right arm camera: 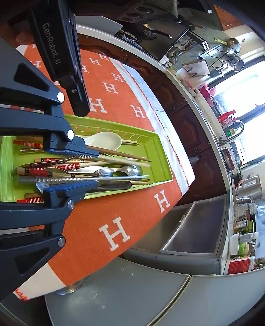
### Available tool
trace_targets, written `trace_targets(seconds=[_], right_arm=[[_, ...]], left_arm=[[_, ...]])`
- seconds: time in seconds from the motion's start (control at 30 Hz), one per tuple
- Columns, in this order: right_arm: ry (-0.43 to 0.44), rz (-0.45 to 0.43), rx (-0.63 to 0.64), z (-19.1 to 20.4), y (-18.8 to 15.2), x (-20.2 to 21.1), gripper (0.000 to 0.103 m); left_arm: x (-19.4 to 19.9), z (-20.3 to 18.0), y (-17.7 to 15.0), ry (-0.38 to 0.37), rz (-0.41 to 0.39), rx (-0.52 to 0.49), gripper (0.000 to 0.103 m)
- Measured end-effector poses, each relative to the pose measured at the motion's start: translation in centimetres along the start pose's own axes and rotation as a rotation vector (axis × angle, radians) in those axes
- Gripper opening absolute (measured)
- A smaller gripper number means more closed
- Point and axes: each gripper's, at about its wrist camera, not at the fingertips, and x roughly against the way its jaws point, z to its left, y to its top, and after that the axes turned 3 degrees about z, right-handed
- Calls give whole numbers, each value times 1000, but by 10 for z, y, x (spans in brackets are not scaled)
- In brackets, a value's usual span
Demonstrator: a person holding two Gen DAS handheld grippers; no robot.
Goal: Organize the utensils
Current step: 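Open both tools to release the chopsticks in the tray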
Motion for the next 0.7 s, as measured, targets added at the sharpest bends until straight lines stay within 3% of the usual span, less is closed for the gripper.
trace_targets(seconds=[0.03, 0.13, 0.23, 0.3, 0.37, 0.53, 0.7], right_arm=[[-3, -1, 5, 1, -1, 0, 22], [-17, -10, 21, 5, -4, 6, 22], [-28, -13, 23, 7, -5, 10, 28], [-39, -23, 22, 7, -6, 13, 39], [-48, -29, 24, 8, -7, 18, 41], [-65, -33, 27, 10, -9, 25, 57], [-67, -36, 39, 15, -13, 33, 62]], left_arm=[[2, 1, -1, 8, -8, 1, 35], [11, 4, -4, 36, -43, -2, 49], [20, 5, -6, 53, -63, -12, 54], [26, 7, -9, 65, -79, -19, 58], [31, 8, -11, 72, -92, -20, 62], [41, 18, -18, 80, -102, -2, 79], [44, 27, -26, 96, -94, 11, 79]])
